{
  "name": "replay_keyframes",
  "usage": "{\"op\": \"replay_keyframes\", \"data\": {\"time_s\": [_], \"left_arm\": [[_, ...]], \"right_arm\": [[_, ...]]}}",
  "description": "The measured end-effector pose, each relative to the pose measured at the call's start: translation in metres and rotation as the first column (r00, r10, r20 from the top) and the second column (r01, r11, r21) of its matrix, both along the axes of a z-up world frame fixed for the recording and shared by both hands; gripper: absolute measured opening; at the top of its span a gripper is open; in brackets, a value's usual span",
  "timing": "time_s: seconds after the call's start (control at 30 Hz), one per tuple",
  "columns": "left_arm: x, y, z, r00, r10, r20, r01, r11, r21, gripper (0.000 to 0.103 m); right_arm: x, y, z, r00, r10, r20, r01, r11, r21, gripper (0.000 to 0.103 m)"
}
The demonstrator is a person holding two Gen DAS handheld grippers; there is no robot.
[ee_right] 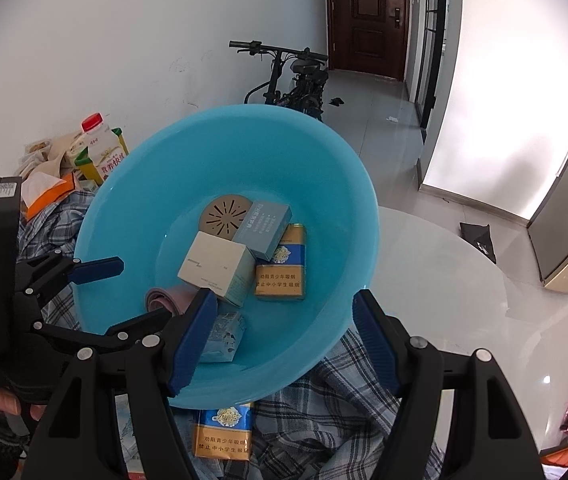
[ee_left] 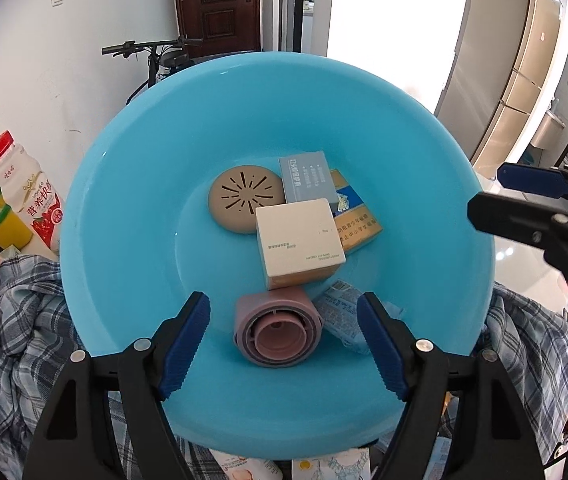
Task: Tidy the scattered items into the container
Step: 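Withdraw both tools from the basin back over the shirt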
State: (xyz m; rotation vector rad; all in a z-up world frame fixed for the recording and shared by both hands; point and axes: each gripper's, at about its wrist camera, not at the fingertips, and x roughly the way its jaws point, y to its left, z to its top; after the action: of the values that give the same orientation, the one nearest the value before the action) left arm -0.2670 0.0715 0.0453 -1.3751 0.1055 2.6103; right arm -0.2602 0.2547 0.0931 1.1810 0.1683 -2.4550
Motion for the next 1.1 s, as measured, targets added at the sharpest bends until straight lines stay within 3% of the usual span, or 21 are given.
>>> {"op": "replay_keyframes", "data": {"time_s": [0.33,0.63,0.87,1.1], "left_arm": [[0.034,-0.008,0.033,0.998,0.011,-0.067,-0.011,1.000,-0.007,0.079],[0.097,-0.016,0.074,0.990,-0.019,-0.141,0.020,1.000,0.003,0.084],[0.145,-0.019,0.087,0.985,-0.038,-0.165,0.040,0.999,0.011,0.084],[0.190,-0.022,0.092,0.980,-0.049,-0.192,0.054,0.998,0.018,0.084]], "right_arm": [[0.035,0.004,0.030,0.999,0.007,-0.050,-0.007,1.000,0.004,0.069],[0.093,0.005,0.059,0.992,0.018,-0.123,-0.019,1.000,-0.004,0.074],[0.145,0.004,0.067,0.975,-0.041,-0.219,0.035,0.999,-0.032,0.074],[0.184,0.003,0.062,0.977,-0.033,-0.209,0.016,0.997,-0.081,0.075]]}}
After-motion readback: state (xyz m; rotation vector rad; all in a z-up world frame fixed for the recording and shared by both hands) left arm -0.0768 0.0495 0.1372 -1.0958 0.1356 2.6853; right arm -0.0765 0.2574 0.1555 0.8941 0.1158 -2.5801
